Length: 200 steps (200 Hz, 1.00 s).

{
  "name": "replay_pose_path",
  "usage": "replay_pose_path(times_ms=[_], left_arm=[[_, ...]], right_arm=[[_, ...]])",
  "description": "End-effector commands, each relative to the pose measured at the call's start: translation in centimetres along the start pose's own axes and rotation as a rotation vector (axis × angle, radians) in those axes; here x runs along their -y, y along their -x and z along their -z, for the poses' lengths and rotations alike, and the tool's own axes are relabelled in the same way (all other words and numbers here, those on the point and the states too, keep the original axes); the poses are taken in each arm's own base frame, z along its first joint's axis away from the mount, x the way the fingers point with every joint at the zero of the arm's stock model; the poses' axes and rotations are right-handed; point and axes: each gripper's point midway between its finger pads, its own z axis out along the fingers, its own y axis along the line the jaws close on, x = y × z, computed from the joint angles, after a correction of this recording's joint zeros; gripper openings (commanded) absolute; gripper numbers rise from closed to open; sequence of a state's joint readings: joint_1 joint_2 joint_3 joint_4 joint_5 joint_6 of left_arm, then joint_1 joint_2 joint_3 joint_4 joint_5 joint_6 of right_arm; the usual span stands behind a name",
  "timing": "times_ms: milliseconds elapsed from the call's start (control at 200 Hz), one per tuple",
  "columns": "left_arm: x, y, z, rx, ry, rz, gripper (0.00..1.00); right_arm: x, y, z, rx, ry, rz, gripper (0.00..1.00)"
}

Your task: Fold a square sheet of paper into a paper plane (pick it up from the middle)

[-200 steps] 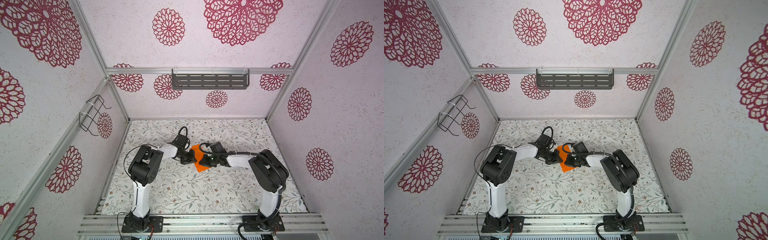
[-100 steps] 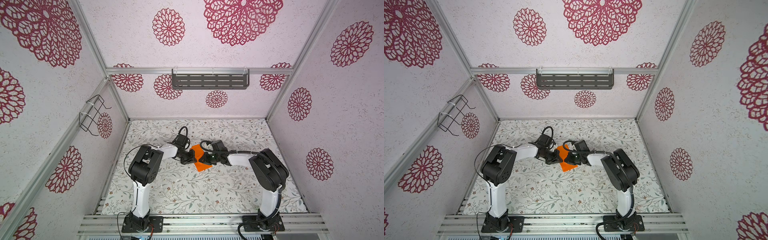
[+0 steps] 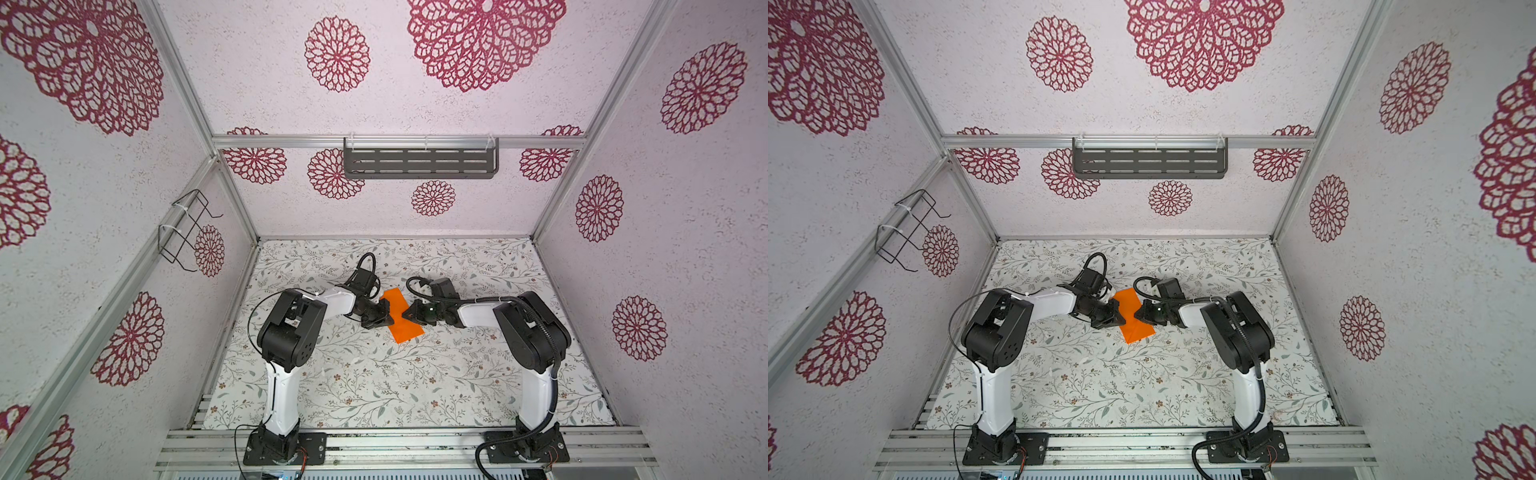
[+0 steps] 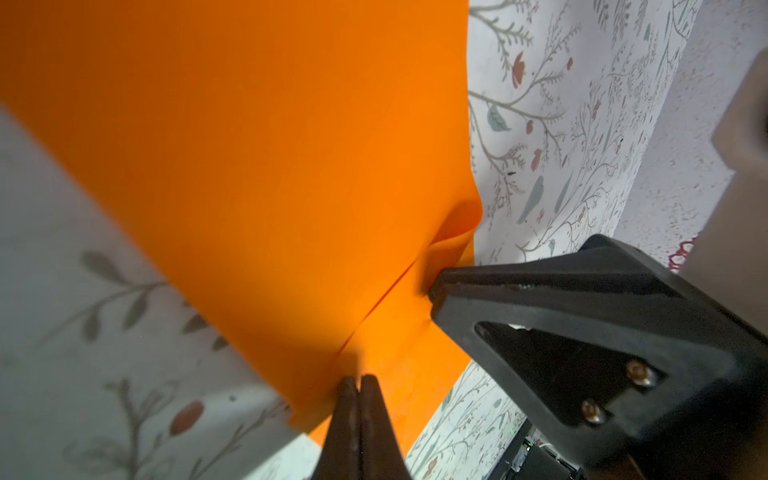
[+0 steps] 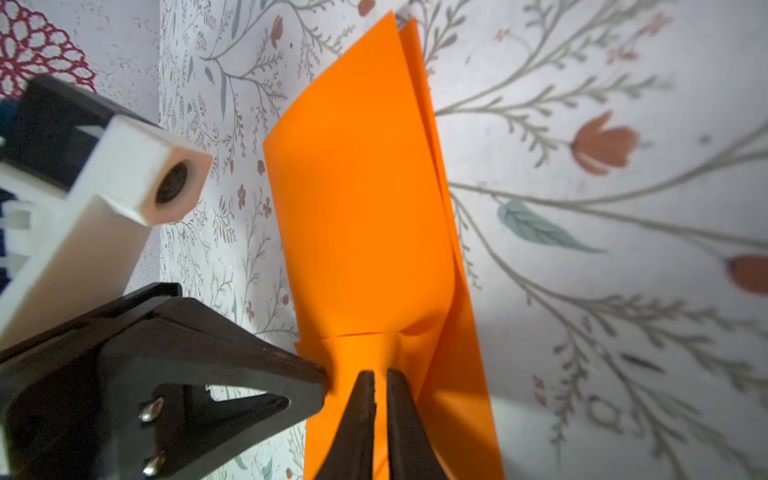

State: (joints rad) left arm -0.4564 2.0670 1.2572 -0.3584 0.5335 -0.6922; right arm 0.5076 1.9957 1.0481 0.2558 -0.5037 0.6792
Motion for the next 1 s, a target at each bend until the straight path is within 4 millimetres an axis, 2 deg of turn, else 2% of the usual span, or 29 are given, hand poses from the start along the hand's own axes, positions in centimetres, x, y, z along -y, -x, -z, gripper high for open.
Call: replay_pose_path(times_ms=[0,70,150,355,580,630,700,815,906,996], left_arm=[[-5.5,-3.4,-1.8,-0.103,0.192,0.071,0.04],[-5.5,-3.3,-1.7,-0.102,0.194,0.07,0.04],[-5.6,-3.3,-1.8,-0.103,0.194,0.071,0.04],[-5.5,-3.3,-1.7,-0.104,0.196,0.067,0.04],[-5.6,-3.4,-1.7,-0.108,0.197,0.068,0.04],[-5.6,-3.5,-1.7,-0.109,0.198,0.069,0.04],[-5.6,-3.4,-1.7,-0.108,0.197,0.066,0.04],[-5.4,-3.3,-1.7,-0.106,0.195,0.064,0.04],[-5.4,-3.2,-1.7,-0.106,0.196,0.064,0.04],[-5.3,-3.1,-1.6,-0.104,0.195,0.06,0.04]], right_arm=[[-1.9,1.9,1.5,0.059,0.056,0.024,0.13],[-3.0,2.5,1.8,0.076,0.091,0.044,0.14],[-2.9,2.5,1.3,0.061,0.096,0.043,0.14],[-0.1,1.6,-0.2,0.028,0.036,-0.001,0.14],[4.7,2.7,0.7,0.079,-0.052,-0.106,0.14],[4.9,3.3,1.2,0.097,-0.046,-0.124,0.14],[3.8,4.3,2.1,0.124,-0.023,-0.107,0.14],[0.0,5.4,4.2,0.169,0.041,-0.025,0.14],[-2.5,4.6,4.5,0.152,0.095,0.018,0.14],[-3.7,3.1,3.5,0.101,0.122,0.03,0.14]])
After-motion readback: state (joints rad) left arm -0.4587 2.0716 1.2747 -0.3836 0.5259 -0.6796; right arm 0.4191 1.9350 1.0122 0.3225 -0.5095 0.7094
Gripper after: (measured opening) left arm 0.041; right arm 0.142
